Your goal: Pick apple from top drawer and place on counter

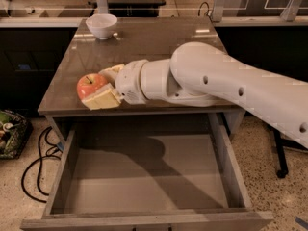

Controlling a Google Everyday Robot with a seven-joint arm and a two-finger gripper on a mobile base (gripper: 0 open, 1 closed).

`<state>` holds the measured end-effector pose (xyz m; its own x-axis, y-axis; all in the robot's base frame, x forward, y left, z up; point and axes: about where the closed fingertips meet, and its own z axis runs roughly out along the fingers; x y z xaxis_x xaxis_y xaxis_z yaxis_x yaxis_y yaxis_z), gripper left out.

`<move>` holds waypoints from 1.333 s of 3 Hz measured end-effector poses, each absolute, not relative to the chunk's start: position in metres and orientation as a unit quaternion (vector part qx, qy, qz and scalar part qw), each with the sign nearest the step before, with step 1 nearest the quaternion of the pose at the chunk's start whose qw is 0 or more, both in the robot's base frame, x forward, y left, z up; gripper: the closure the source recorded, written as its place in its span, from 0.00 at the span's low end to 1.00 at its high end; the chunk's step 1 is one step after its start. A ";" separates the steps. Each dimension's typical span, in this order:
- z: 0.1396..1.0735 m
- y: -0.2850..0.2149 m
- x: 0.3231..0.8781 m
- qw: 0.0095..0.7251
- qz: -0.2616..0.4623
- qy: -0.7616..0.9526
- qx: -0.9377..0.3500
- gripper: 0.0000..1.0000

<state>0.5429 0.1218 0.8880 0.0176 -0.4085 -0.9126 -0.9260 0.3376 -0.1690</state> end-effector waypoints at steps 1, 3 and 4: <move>0.886 0.145 0.572 0.501 0.266 0.644 -0.514 1.00; 0.905 0.145 0.606 0.507 0.251 0.655 -0.502 1.00; 0.913 0.139 0.623 0.508 0.247 0.665 -0.490 1.00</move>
Offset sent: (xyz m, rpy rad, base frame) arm 0.0852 0.0385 0.0038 -0.0016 -0.0068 -0.0342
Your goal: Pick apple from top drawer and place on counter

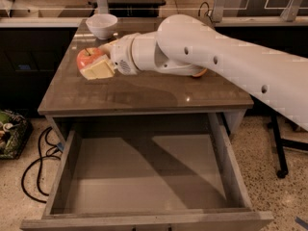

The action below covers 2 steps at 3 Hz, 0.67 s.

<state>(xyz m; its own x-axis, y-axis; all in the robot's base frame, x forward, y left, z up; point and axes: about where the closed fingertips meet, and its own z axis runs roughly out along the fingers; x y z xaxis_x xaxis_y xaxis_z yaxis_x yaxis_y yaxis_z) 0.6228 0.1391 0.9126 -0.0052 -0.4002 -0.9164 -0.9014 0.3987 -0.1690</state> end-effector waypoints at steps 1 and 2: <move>0.906 0.133 0.646 0.499 0.253 0.681 -0.473 1.00; 0.888 0.122 0.660 0.477 0.262 0.703 -0.458 1.00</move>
Offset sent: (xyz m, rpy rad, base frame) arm 0.0543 -0.0340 -0.0474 -0.0015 0.1884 -0.0811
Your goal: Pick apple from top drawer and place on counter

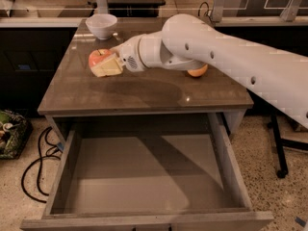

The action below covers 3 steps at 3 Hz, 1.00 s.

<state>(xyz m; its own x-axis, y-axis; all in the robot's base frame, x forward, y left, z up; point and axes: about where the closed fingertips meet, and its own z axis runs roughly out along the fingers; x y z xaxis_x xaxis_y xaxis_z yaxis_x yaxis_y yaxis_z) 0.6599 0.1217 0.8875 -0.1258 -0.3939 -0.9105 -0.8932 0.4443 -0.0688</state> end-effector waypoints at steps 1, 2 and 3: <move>0.888 0.122 0.660 0.477 0.262 0.703 -0.458 1.00; 0.876 0.132 0.665 0.472 0.276 0.697 -0.463 1.00; 0.859 0.147 0.674 0.470 0.292 0.685 -0.473 1.00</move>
Offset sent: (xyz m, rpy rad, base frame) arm 0.0108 0.0147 -0.0222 0.0256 0.0232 0.0475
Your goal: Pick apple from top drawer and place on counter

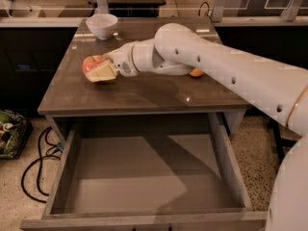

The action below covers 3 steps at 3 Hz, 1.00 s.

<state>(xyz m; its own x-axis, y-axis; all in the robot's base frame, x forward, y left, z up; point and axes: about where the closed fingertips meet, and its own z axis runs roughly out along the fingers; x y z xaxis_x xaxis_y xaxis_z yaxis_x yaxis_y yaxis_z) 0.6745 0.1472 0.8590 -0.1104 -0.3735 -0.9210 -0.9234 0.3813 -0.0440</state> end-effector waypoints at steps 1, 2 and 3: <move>0.850 0.151 0.687 0.481 0.301 0.670 -0.479 1.00; 0.847 0.153 0.700 0.493 0.303 0.657 -0.483 1.00; 0.844 0.155 0.708 0.500 0.304 0.650 -0.485 1.00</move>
Offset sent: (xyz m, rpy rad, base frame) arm 0.0423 0.0026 -0.0136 0.0644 -0.0958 0.0433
